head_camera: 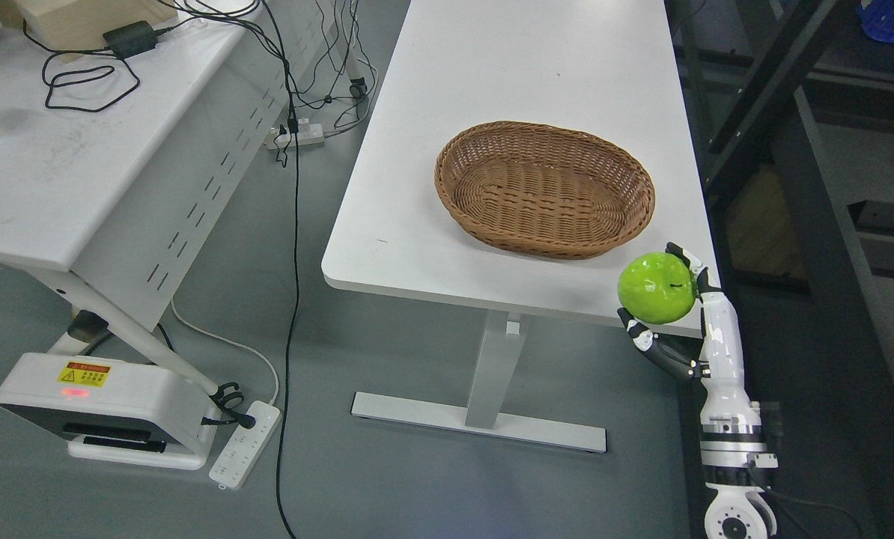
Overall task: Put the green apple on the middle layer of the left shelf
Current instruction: 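Carry the green apple while turning and driving to the black shelf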
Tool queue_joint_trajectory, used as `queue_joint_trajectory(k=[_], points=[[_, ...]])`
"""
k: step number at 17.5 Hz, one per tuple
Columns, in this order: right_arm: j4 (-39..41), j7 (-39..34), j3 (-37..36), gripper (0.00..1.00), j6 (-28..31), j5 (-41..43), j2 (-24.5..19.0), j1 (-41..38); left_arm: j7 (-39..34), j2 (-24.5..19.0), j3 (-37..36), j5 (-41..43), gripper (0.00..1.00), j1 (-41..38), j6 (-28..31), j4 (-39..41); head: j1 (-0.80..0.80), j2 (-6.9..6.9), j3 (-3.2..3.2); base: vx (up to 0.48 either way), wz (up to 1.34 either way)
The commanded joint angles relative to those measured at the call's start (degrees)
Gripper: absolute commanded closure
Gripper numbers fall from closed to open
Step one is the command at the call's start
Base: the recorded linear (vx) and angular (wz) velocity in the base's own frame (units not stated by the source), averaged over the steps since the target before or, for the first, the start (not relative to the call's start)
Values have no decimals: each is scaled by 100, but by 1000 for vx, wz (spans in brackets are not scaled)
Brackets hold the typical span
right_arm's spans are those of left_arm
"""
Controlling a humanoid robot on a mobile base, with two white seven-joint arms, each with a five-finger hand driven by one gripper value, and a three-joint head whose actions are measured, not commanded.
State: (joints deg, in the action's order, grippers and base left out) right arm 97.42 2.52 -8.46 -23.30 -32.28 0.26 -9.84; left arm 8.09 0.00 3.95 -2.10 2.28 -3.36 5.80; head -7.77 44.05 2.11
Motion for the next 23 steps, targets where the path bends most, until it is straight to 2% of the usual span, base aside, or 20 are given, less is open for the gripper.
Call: queue_joint_trajectory(k=[1,23], points=[[119,-24,-59,100,-69,47,74,-264,-1,-100,0,-1,0,1,2,0,0,0,0,-218,-170],[102,-6,-59,100,-122,47,74,-352,-1,-100,0,-1,0,1,2,0,0,0,0,-258,-123]])
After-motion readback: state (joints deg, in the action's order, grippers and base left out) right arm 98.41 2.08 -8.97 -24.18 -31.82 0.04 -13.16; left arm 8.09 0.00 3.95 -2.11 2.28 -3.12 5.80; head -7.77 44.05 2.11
